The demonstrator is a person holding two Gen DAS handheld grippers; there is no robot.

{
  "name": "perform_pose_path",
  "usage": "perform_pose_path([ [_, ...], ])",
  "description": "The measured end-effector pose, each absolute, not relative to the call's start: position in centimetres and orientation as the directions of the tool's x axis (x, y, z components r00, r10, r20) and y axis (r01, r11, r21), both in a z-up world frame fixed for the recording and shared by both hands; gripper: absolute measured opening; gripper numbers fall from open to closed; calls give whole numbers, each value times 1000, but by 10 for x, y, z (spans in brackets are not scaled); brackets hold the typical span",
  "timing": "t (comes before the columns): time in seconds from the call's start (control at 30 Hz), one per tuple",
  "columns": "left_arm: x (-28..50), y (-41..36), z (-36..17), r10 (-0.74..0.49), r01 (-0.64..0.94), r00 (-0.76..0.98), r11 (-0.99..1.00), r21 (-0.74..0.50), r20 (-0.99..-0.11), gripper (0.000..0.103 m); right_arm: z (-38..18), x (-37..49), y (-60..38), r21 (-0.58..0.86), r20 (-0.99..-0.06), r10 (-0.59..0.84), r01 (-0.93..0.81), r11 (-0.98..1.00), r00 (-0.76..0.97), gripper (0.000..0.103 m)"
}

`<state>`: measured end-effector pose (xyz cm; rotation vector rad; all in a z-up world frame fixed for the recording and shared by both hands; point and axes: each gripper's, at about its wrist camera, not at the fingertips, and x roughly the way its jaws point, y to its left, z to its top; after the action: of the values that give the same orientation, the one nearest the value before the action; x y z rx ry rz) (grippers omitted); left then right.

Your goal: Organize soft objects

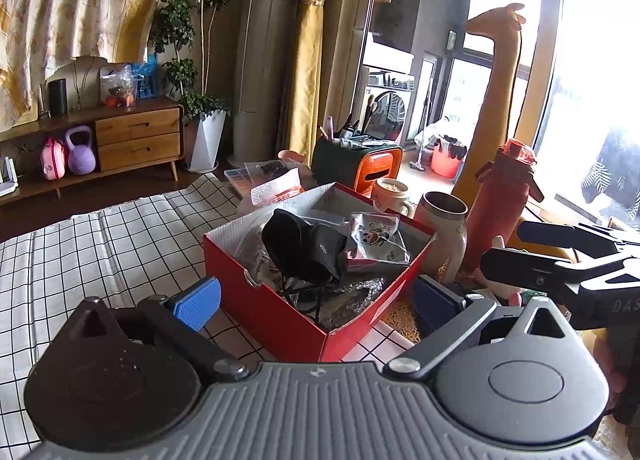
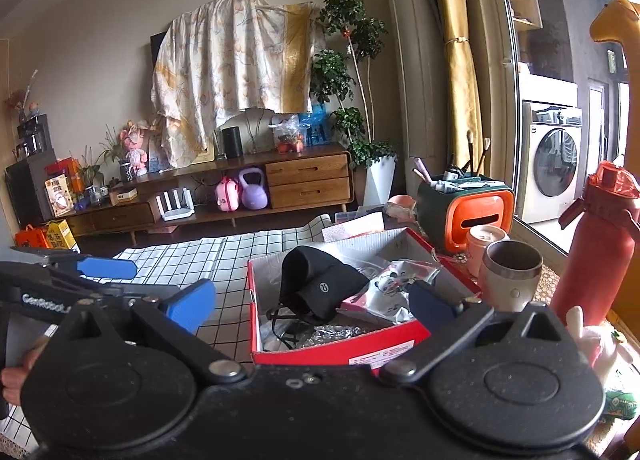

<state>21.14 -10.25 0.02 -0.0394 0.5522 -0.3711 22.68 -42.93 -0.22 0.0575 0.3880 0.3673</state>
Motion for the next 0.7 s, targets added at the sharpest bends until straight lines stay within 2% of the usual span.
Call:
perform_pose_path([
  [0.2, 191, -102, 0, -373, 349, 800, 926, -141, -470, 103, -8, 220, -429, 134, -355, 352, -325, 936, 866, 103],
  [0.33, 184, -101, 0, -393, 355, 793, 919, -171, -467, 103, -12, 211, -427, 141, -355, 357, -328, 934, 864, 103],
  [0.7, 170, -101, 1, -369, 341, 802, 928, -148, -470, 103, -7, 201, -422, 135, -358, 357, -331, 934, 863, 103],
])
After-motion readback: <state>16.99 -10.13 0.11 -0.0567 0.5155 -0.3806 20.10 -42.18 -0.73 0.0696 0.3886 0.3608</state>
